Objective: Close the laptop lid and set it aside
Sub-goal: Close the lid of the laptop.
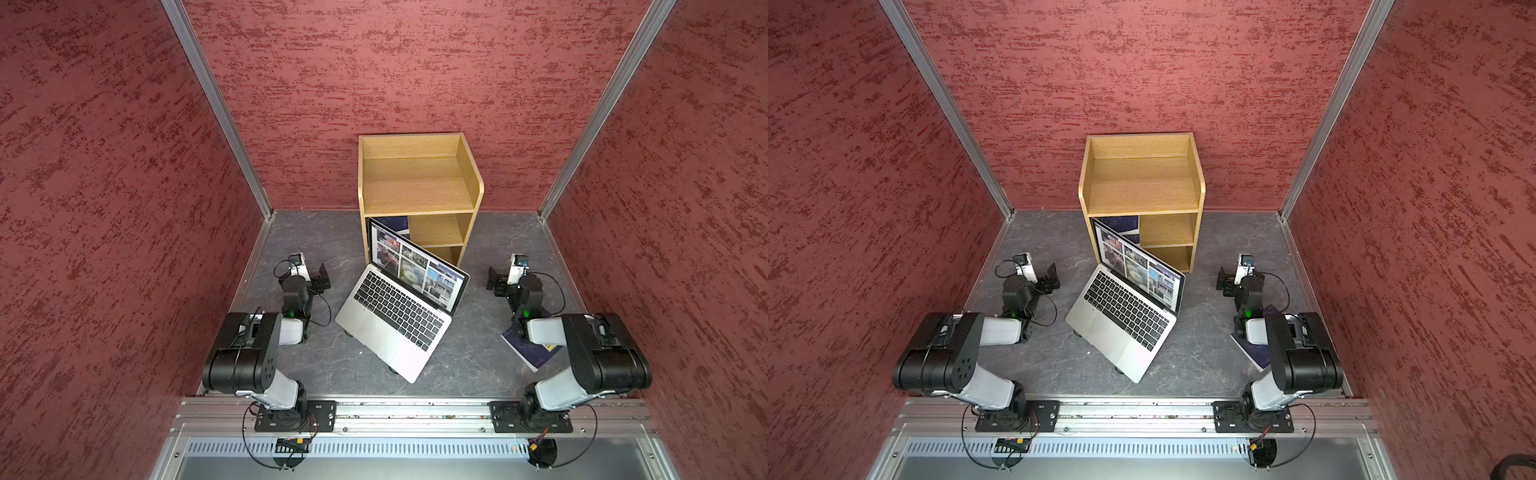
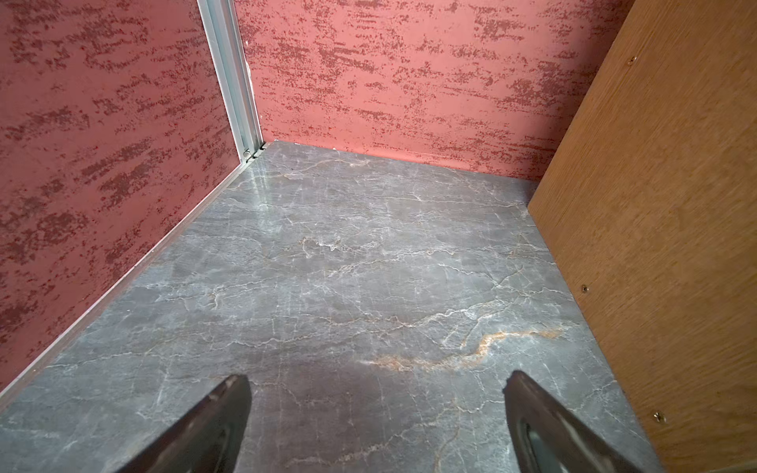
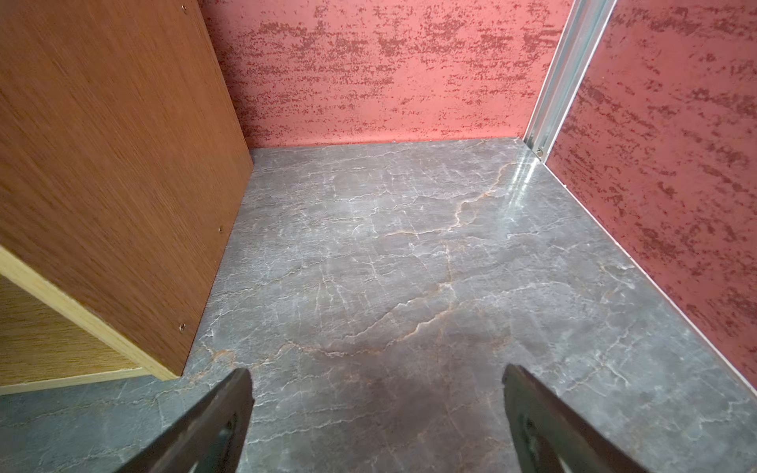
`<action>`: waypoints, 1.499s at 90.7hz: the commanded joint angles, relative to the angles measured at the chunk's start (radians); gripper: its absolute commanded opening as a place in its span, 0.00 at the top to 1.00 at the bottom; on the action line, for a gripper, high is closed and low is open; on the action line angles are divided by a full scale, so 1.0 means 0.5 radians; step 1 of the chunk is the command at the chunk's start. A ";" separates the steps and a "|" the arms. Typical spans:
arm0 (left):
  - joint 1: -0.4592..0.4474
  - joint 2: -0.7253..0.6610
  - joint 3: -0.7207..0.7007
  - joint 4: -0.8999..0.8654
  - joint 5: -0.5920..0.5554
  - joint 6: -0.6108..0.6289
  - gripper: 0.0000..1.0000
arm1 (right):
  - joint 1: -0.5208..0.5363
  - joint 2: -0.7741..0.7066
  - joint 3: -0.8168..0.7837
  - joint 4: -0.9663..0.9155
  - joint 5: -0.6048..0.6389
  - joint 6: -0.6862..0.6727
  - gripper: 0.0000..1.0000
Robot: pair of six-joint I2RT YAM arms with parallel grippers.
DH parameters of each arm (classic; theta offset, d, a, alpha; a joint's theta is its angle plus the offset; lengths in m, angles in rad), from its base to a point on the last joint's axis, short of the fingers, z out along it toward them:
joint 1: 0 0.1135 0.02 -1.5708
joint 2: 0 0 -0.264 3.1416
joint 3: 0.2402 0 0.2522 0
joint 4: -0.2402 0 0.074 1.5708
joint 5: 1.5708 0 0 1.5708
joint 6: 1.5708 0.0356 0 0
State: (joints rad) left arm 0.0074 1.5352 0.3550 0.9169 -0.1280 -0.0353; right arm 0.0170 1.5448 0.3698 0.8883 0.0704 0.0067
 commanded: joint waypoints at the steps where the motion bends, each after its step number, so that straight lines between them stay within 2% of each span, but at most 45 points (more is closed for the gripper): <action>1: 0.004 -0.005 0.011 0.028 0.024 0.026 0.00 | 0.010 -0.016 0.045 0.002 -0.032 -0.024 0.02; 47: 0.000 -0.024 -0.001 0.033 0.005 0.022 0.00 | 0.015 -0.030 0.025 0.042 -0.029 -0.031 0.01; 55: -0.025 -0.207 -0.037 -0.051 -0.057 0.056 0.00 | 0.059 -0.265 -0.045 -0.012 0.108 -0.035 0.02; 61: -0.115 -0.492 0.034 -0.455 -0.300 -0.001 0.00 | 0.063 -0.570 -0.008 -0.430 0.231 0.080 0.01; 66: -0.147 -0.761 0.190 -1.060 -0.471 -0.163 0.00 | 0.064 -0.771 0.148 -1.094 0.355 0.224 0.02; 71: -0.138 -0.964 0.361 -1.601 -0.554 -0.345 0.00 | 0.062 -0.916 0.318 -1.586 0.457 0.386 0.02; 76: -0.121 -1.167 0.452 -2.004 -0.714 -0.671 0.00 | 0.058 -0.995 0.466 -2.040 0.551 0.618 0.01; 81: -0.092 -1.337 0.479 -2.379 -0.865 -1.181 0.00 | 0.050 -1.044 0.588 -2.346 0.616 0.858 0.01; 85: -0.027 -1.476 0.455 -2.512 -0.739 -1.407 0.00 | 0.038 -1.076 0.654 -2.498 0.589 0.969 0.02; 93: 0.083 -1.784 0.325 -2.500 -0.251 -1.444 0.00 | 0.013 -1.132 0.801 -2.708 0.378 1.035 0.02; 103: 0.088 -2.146 0.240 -2.737 0.000 -1.585 0.00 | 0.009 -1.193 1.067 -2.936 0.092 0.997 0.01; 111: 0.068 -2.305 0.242 -3.001 0.149 -1.717 0.00 | 0.009 -1.222 1.258 -3.060 -0.130 0.953 0.05; 120: 0.035 -2.367 0.231 -3.174 0.359 -1.796 0.00 | 0.009 -1.174 1.461 -3.121 -0.494 0.914 0.14; 126: 0.018 -2.353 0.240 -3.289 0.456 -1.812 0.00 | 0.011 -1.065 1.611 -3.193 -0.744 0.894 0.25; 136: -0.004 -2.343 0.202 -3.320 0.659 -1.829 0.00 | 0.047 -0.882 1.862 -3.332 -1.015 0.842 0.54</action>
State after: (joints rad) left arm 0.0162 0.3649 0.4759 -0.6434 0.0444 -0.9070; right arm 0.0246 1.0214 1.2190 -0.6495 -0.1947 0.4591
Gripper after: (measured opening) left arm 0.996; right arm 0.542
